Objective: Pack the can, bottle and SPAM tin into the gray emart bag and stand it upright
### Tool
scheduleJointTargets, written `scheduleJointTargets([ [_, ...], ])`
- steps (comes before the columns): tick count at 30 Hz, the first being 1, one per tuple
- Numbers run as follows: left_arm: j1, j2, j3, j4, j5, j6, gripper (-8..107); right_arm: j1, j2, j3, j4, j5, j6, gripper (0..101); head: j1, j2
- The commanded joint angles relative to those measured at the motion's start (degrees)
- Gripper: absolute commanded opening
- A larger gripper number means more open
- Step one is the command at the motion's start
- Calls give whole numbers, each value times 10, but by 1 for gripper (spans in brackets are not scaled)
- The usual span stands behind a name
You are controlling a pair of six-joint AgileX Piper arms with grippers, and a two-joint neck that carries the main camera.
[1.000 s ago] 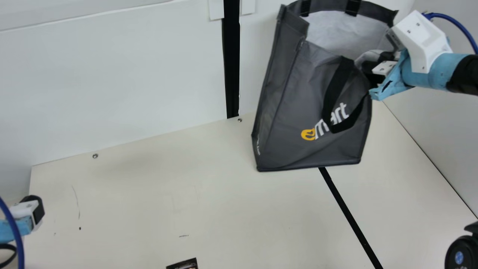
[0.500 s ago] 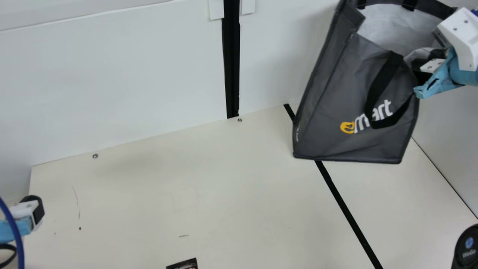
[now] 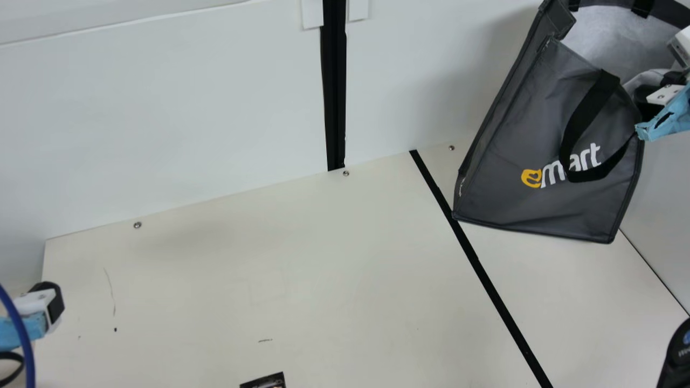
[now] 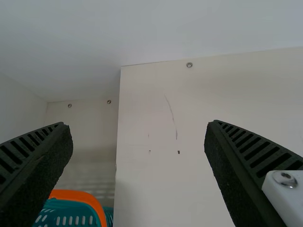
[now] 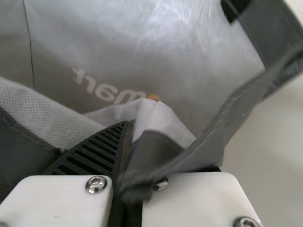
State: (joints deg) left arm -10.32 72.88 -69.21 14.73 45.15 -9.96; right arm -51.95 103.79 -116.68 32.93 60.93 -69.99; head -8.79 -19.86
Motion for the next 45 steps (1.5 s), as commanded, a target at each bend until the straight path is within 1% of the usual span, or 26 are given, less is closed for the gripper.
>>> scheduleJointTargets([
  [1, 0, 0, 0, 0, 0, 0, 90, -1, 2, -1, 10, 7, 4, 23, -12, -1],
  [11, 0, 0, 0, 0, 0, 0, 90, -1, 2, -23, 41, 18, 15, 57, -12, -1],
  [22, 0, 0, 0, 0, 0, 0, 90, 12, -11, -78, 55, 30, 23, 94, -12, -1],
  [23, 0, 0, 0, 0, 0, 0, 90, 14, -13, -84, 55, 31, 24, 95, -12, -1],
  [36, 0, 0, 0, 0, 0, 0, 90, 47, -24, -169, 61, 53, 37, 95, -12, -1],
  [41, 0, 0, 0, 0, 0, 0, 90, 76, -23, -195, 63, 63, 47, 95, -12, -1],
  [45, 0, 0, 0, 0, 0, 0, 90, 112, -24, -203, 57, 67, 56, 95, -12, -1],
])
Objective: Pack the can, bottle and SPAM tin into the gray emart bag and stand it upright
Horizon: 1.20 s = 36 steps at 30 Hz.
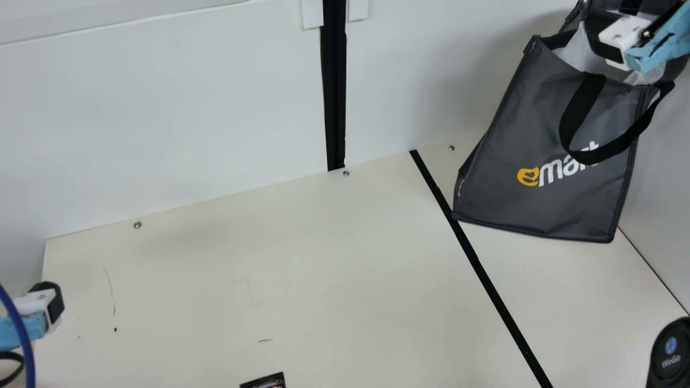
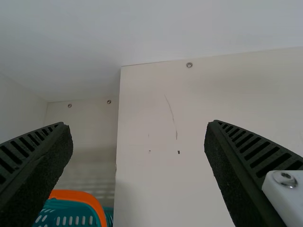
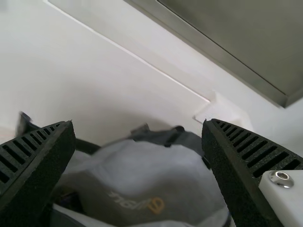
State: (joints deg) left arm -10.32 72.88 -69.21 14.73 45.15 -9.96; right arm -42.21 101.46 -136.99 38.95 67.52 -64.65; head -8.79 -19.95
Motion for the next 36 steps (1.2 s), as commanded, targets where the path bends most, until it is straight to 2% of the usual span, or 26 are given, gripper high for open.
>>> scheduleJointTargets([
  [1, 0, 0, 0, 0, 0, 0, 90, 24, -1, -1, -5, 1, 5, 95, -12, 0],
  [10, 0, 0, 0, 0, 0, 0, 90, 126, -11, 18, -27, -7, 22, 95, -12, 0],
  [17, 0, 0, 0, 0, 0, 0, 90, 204, -25, 68, -28, -25, 42, 95, -12, 0],
  [22, 0, 0, 0, 0, 0, 0, 90, 249, -38, 122, -4, -43, 65, 95, -12, 0],
  [28, 0, 0, 0, 0, 0, 0, 90, 282, -58, 201, 61, -68, 95, 95, -12, 0],
  [36, 0, 0, 0, 0, 0, 0, 90, 311, -99, 317, 114, -102, 90, 95, -12, 0],
])
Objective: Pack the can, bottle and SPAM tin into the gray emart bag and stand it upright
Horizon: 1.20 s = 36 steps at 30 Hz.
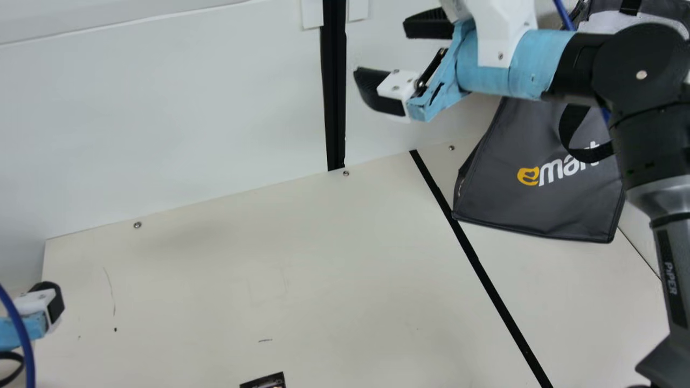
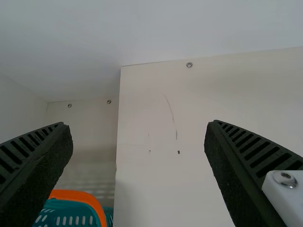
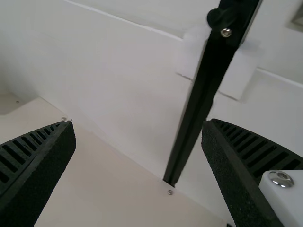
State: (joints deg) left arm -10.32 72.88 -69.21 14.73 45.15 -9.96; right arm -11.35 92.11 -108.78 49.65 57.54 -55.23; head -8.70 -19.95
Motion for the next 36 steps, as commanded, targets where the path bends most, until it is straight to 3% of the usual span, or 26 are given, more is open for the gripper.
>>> scheduleJointTargets([
  [1, 0, 0, 0, 0, 0, 0, 90, 5, -11, 50, 11, -7, -7, 95, -13, 0],
  [14, 0, 0, 0, 0, 0, 0, 90, 34, -84, 222, 44, -37, -45, 95, -13, 0],
  [29, 0, 0, 0, 0, 0, 0, 90, 43, -147, 368, 43, -34, -64, 95, -13, 0],
  [36, 0, 0, 0, 0, 0, 0, 90, 61, -166, 432, 16, -63, -66, 95, -13, 0],
])
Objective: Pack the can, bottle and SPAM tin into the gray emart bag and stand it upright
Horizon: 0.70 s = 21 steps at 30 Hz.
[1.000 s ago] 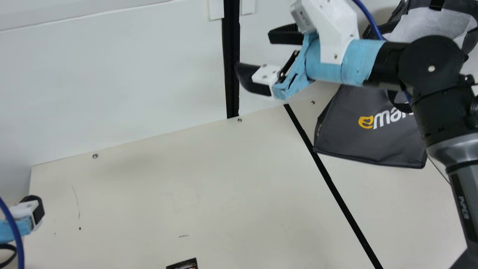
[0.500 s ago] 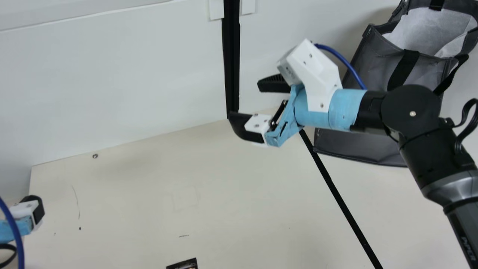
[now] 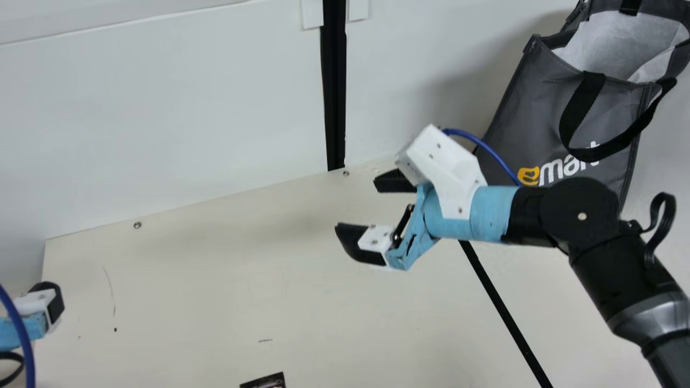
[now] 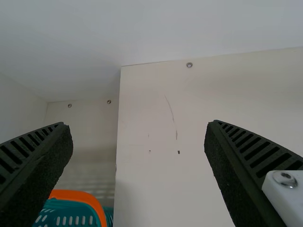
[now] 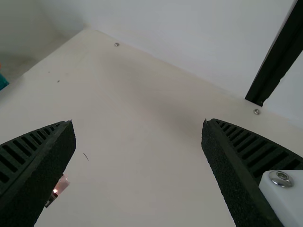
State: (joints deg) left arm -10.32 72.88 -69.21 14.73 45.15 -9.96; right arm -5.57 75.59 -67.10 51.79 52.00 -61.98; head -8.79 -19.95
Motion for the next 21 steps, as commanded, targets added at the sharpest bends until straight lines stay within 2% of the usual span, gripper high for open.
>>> scheduleJointTargets([
  [1, 0, 0, 0, 0, 0, 0, 90, 8, -1, 22, -12, -15, 3, 95, -12, 0],
  [3, 0, 0, 0, 0, 0, 0, 90, 16, -3, 36, -34, -38, 7, 95, -12, 0],
  [4, 0, 0, 0, 0, 0, 0, 90, 12, -2, 26, -16, -21, 3, 95, -12, 0],
  [8, 0, 0, 0, 0, 0, 0, 90, 17, -2, 37, -34, -40, 6, 95, -12, 0],
  [21, 0, 0, 0, 0, 0, 0, 90, 17, -2, 37, -34, -40, 6, 95, -12, 0],
])
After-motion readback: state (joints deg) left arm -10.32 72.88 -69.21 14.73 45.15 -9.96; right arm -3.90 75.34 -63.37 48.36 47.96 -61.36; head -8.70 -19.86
